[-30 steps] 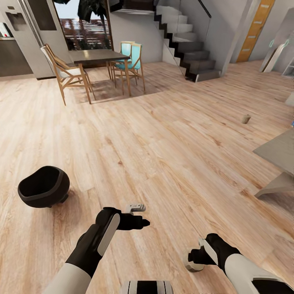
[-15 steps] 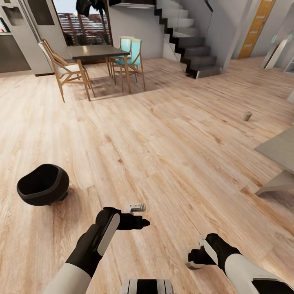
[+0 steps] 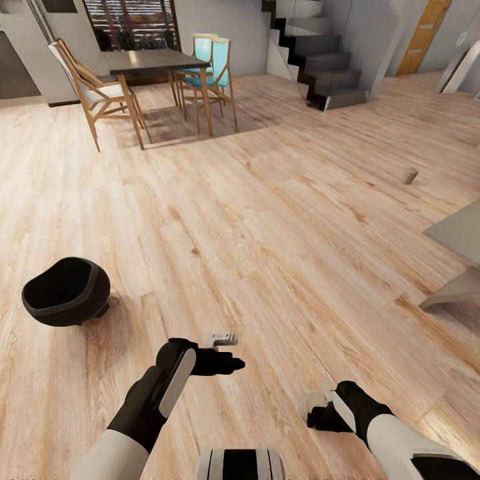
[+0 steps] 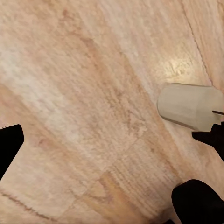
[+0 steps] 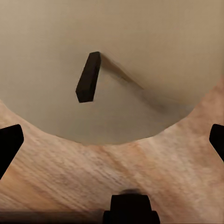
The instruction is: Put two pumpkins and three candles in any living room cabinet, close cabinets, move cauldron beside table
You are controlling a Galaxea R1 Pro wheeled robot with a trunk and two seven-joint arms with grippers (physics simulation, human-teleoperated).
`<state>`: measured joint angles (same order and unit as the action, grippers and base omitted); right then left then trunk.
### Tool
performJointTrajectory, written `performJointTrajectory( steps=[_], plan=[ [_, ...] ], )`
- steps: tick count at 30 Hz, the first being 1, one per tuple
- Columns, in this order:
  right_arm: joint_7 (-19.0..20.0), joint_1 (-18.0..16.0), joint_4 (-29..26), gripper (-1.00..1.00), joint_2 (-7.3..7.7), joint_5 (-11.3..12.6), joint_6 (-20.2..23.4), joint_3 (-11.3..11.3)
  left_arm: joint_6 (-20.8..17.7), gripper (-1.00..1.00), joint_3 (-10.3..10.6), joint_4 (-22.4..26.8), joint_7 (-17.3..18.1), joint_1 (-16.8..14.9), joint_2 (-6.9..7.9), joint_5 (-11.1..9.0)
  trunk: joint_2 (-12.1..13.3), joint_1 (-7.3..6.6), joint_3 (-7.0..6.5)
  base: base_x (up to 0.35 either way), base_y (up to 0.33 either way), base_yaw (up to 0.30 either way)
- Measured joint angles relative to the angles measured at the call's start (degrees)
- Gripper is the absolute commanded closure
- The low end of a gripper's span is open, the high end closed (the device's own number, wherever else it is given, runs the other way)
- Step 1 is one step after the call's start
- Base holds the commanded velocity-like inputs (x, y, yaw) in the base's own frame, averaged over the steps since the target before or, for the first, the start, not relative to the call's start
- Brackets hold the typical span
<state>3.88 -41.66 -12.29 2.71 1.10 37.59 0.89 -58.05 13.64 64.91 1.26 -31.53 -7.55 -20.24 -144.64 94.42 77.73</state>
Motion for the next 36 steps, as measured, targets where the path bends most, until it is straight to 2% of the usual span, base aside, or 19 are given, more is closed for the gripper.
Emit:
performJointTrajectory(
  steps=[6,14,22,24,27,34,35,36],
  plan=[
    [-0.02,0.0,0.0,-1.0,-0.03,-0.04,0.0,-0.01,0.0,-1.0,0.0,0.02,0.0,0.0,0.01,0.0,-0.08,0.15,1.33,0.0,0.0,0.0],
    [0.0,0.0,0.0,-1.0,-0.03,-0.04,0.0,-0.01,0.0,-1.0,-0.07,0.0,-0.07,0.0,0.05,-0.01,-0.08,0.15,1.34,0.021,0.0,0.0],
    [0.05,0.0,0.01,-1.0,-0.07,-0.06,0.0,-0.01,0.0,-1.0,-0.09,0.0,-0.07,0.0,0.09,-0.01,-0.08,0.12,1.34,0.272,0.0,0.0],
    [0.23,0.01,0.12,-1.0,-0.06,0.56,0.0,0.1,0.0,-1.0,-0.09,0.02,-0.07,0.0,0.09,-0.01,-0.09,0.12,1.34,0.208,0.0,0.0],
    [0.12,0.0,0.12,-1.0,-0.04,-0.26,-0.02,-0.08,0.0,-1.0,-0.09,0.03,-0.07,0.0,0.09,-0.01,-0.09,0.14,1.34,0.075,0.0,0.0],
    [0.09,0.0,0.09,-1.0,0.0,-0.42,-0.01,-0.12,0.01,-1.0,-0.09,0.01,-0.07,0.0,0.09,-0.01,-0.09,0.15,1.34,0.014,0.0,0.0],
    [0.07,0.0,0.09,1.0,0.0,-0.4,-0.01,-0.12,0.01,-1.0,-0.09,0.03,-0.07,0.0,0.09,-0.01,-0.09,0.15,1.34,0.005,0.0,0.0],
    [0.08,0.0,0.09,1.0,0.0,-0.41,-0.01,-0.12,0.0,-1.0,-0.09,0.02,-0.07,0.0,0.09,-0.01,-0.09,0.15,1.34,0.003,0.0,0.0]
  ],
)
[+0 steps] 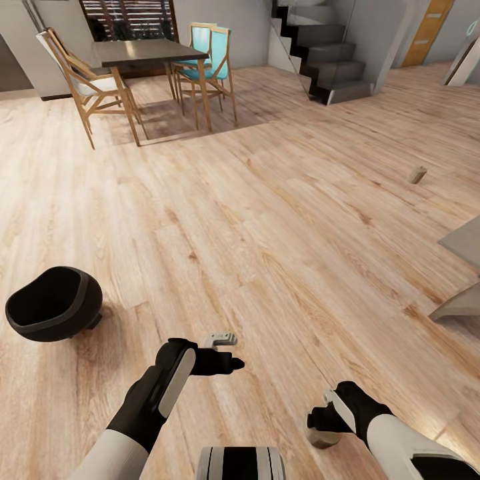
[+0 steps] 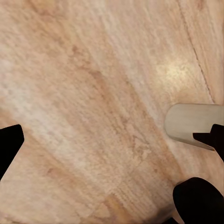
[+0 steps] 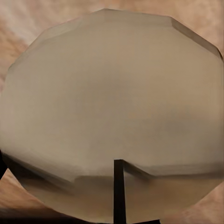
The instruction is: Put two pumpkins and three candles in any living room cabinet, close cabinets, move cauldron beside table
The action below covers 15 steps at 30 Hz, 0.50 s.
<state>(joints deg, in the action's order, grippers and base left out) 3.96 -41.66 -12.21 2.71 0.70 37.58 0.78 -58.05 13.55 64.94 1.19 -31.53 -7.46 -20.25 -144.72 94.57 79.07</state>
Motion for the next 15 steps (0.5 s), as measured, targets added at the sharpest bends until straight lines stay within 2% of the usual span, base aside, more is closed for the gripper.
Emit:
performJointTrajectory(
  steps=[15],
  plan=[
    [0.06,0.0,-0.02,1.0,0.08,0.29,0.0,0.05,0.01,-1.0,0.0,0.06,0.02,0.0,-0.02,0.0,0.0,0.0,0.0,0.0,0.0,0.0]
  ],
)
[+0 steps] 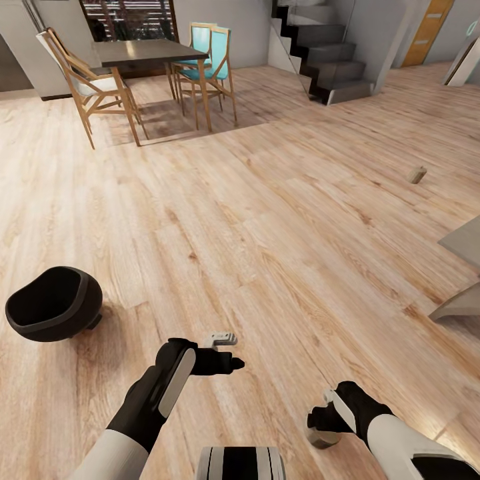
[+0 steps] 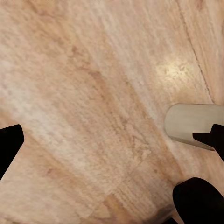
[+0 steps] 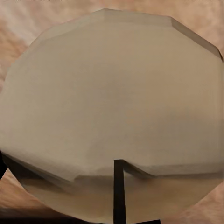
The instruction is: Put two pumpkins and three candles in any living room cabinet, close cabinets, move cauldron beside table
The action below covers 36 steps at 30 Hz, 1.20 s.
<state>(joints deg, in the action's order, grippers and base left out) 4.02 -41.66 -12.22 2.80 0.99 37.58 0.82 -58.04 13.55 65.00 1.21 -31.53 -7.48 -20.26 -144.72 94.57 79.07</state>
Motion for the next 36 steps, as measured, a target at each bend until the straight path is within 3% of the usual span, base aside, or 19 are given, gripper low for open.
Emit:
performJointTrajectory(
  steps=[15,36],
  plan=[
    [-0.05,0.0,-0.07,1.0,-0.08,-0.02,-0.01,0.06,0.02,-1.0,0.06,-0.05,-0.02,0.0,-0.03,-0.03,0.0,0.0,0.0,0.0,0.0,0.0],
    [-0.09,-0.01,-0.08,1.0,-0.17,-0.02,-0.01,-0.08,0.07,-1.0,0.01,-0.43,-0.02,0.0,0.02,-0.02,0.28,-0.54,-4.65,0.0,0.0,0.0]
  ],
)
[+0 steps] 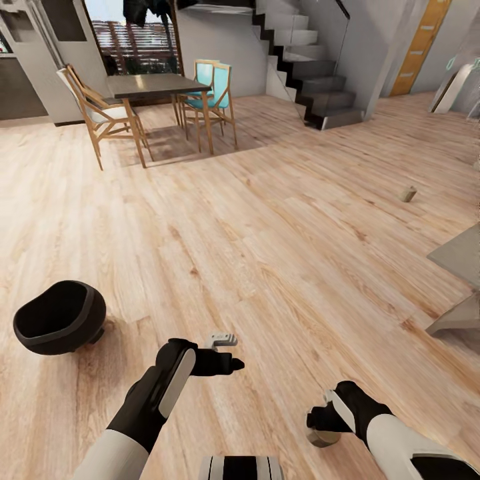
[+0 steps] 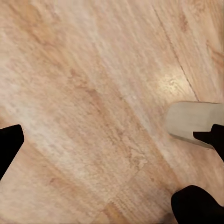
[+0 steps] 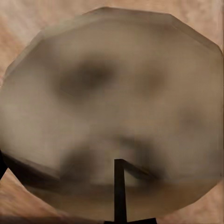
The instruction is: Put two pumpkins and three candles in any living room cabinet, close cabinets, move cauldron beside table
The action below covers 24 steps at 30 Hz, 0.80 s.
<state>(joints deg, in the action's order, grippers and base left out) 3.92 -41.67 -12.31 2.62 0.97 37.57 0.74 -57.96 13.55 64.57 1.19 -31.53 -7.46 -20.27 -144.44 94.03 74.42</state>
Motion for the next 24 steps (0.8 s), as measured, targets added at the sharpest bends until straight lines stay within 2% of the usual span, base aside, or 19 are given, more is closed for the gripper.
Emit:
performJointTrajectory(
  steps=[8,11,17,20,24],
  plan=[
    [-0.16,0.0,-0.06,1.0,0.15,-0.02,0.0,-0.09,-0.02,-1.0,-0.23,-2.83,-0.03,0.0,0.3,0.1,0.11,-0.21,-1.77,0.0,0.0,0.0],
    [-0.34,0.0,-0.08,1.0,0.17,-0.02,0.05,-0.06,0.29,-1.0,-0.48,-8.58,-0.4,0.0,0.58,0.34,0.15,-0.28,-2.44,0.0,0.0,0.0],
    [-0.46,0.0,-0.22,1.0,0.18,-0.09,0.08,-0.09,0.49,-1.0,-0.6,-13.2,-0.79,0.0,0.88,0.44,0.23,-0.44,-3.77,0.0,0.0,0.0],
    [-0.49,-0.01,-1.74,1.0,0.17,-0.11,0.21,-0.05,0.57,-1.0,-0.7,-14.08,-0.85,0.0,1.7,0.44,0.27,-0.52,-4.44,0.0,0.0,0.0],
    [-0.41,-0.03,-5.95,1.0,0.18,-0.11,0.77,0.06,0.6,-1.0,-1.33,-14.47,-0.81,0.0,3.92,0.49,0.32,-0.62,-5.33,0.0,0.0,0.0]
  ],
)
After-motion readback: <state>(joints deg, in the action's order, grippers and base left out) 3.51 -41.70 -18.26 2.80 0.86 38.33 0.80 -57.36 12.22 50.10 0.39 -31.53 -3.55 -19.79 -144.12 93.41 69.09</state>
